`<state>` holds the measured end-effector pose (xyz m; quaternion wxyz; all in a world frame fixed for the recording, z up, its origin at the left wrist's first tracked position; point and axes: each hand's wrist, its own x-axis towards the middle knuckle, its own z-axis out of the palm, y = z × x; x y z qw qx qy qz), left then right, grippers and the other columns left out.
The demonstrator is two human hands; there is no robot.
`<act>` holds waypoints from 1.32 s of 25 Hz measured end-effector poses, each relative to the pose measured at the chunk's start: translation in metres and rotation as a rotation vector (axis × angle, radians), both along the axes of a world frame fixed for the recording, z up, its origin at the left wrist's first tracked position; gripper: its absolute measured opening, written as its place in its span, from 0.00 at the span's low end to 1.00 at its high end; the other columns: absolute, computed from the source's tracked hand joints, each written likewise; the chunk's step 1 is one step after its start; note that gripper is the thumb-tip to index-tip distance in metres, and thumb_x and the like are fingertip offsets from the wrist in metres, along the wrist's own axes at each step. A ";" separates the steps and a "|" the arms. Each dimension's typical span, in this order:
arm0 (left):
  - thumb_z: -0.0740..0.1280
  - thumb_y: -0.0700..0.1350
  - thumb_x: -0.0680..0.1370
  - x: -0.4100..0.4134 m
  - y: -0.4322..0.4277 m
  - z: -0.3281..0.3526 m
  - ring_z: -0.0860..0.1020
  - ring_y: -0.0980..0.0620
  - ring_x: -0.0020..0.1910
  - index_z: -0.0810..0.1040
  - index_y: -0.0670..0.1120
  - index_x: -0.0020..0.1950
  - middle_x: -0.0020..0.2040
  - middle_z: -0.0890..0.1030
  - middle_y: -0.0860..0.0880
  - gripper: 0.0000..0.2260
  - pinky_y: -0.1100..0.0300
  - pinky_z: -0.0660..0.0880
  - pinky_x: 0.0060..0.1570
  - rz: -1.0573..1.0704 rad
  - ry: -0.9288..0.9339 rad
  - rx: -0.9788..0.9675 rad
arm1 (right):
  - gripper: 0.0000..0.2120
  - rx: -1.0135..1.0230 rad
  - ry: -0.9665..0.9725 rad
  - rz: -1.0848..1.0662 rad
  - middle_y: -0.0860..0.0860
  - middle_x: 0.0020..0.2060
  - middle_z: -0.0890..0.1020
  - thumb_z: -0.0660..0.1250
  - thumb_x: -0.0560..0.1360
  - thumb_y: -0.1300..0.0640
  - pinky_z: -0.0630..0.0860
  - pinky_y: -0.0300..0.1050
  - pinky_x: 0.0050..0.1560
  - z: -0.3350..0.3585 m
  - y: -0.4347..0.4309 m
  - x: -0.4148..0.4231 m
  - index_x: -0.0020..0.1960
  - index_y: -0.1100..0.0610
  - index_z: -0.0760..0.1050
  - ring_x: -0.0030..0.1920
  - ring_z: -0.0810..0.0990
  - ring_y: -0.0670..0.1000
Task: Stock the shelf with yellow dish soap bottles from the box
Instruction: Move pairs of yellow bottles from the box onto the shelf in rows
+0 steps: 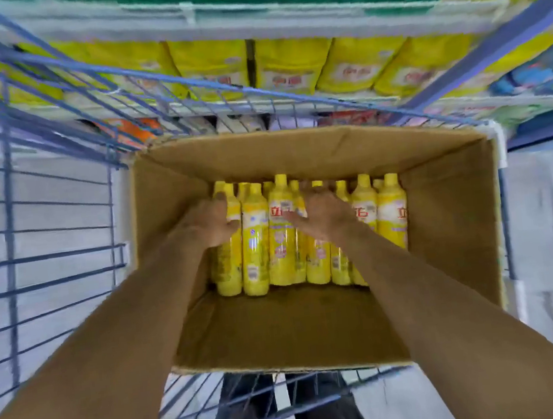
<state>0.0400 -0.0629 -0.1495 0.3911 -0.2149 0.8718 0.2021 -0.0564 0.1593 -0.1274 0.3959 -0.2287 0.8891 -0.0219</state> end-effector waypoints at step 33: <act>0.79 0.54 0.59 0.031 0.021 0.013 0.83 0.51 0.49 0.73 0.56 0.58 0.50 0.84 0.52 0.30 0.48 0.81 0.51 0.557 0.482 0.484 | 0.24 -0.618 -0.197 -0.678 0.41 0.44 0.83 0.84 0.63 0.60 0.79 0.34 0.48 -0.012 -0.009 0.051 0.55 0.53 0.78 0.45 0.81 0.38</act>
